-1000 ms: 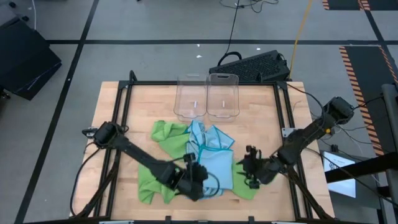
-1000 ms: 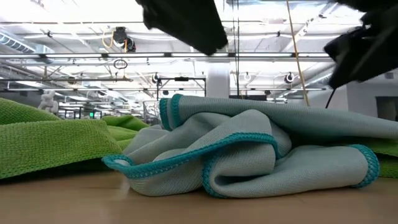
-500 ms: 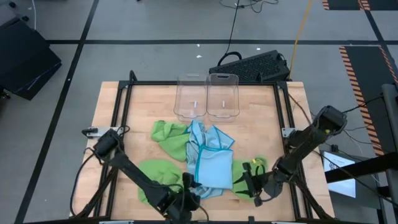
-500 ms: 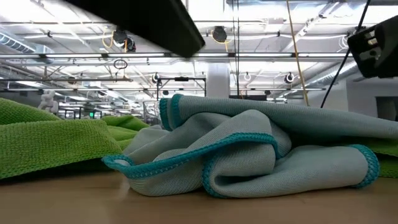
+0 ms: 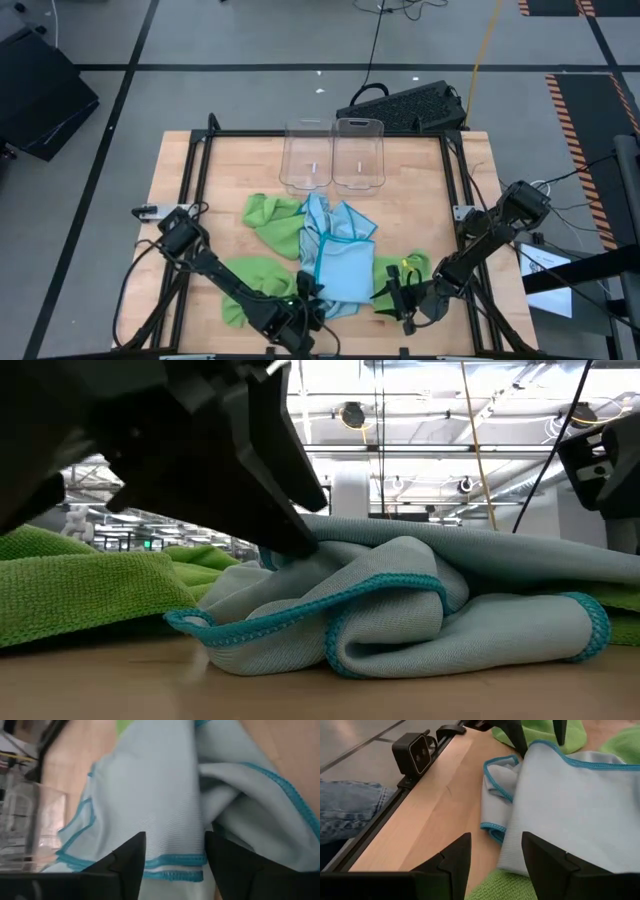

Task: Fold microfiber towels
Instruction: Fold the top right blue microfiber towel

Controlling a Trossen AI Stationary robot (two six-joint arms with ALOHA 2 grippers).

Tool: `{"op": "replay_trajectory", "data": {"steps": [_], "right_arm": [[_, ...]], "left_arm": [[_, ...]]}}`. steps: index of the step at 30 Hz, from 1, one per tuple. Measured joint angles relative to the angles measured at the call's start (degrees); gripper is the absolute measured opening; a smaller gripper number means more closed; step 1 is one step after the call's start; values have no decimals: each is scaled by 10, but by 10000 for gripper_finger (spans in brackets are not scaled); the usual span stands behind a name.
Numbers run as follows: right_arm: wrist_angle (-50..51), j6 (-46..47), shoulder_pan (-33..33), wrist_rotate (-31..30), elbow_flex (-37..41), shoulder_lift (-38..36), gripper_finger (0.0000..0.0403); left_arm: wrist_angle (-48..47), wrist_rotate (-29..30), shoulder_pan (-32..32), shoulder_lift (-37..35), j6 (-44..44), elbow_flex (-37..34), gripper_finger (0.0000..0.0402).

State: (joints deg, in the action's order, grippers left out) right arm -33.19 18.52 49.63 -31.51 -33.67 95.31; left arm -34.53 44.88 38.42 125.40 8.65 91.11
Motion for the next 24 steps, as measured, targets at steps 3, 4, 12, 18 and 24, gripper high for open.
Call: {"op": "replay_trajectory", "data": {"steps": [3,4,12,18,24], "right_arm": [[0,-2,0,0,0,0,169],[0,-1,0,0,0,0,169],[2,2,7,-30,0,0,169],[9,3,29,-45,0,0,172],[10,1,40,-61,-2,0,204]], "left_arm": [[-11,-32,-7,0,-6,0,181],[-17,-34,-9,0,-3,0,172],[-24,-32,-11,0,20,0,82],[-30,-52,-15,-6,63,0,11],[-31,-77,-22,-16,84,0,30]]}}
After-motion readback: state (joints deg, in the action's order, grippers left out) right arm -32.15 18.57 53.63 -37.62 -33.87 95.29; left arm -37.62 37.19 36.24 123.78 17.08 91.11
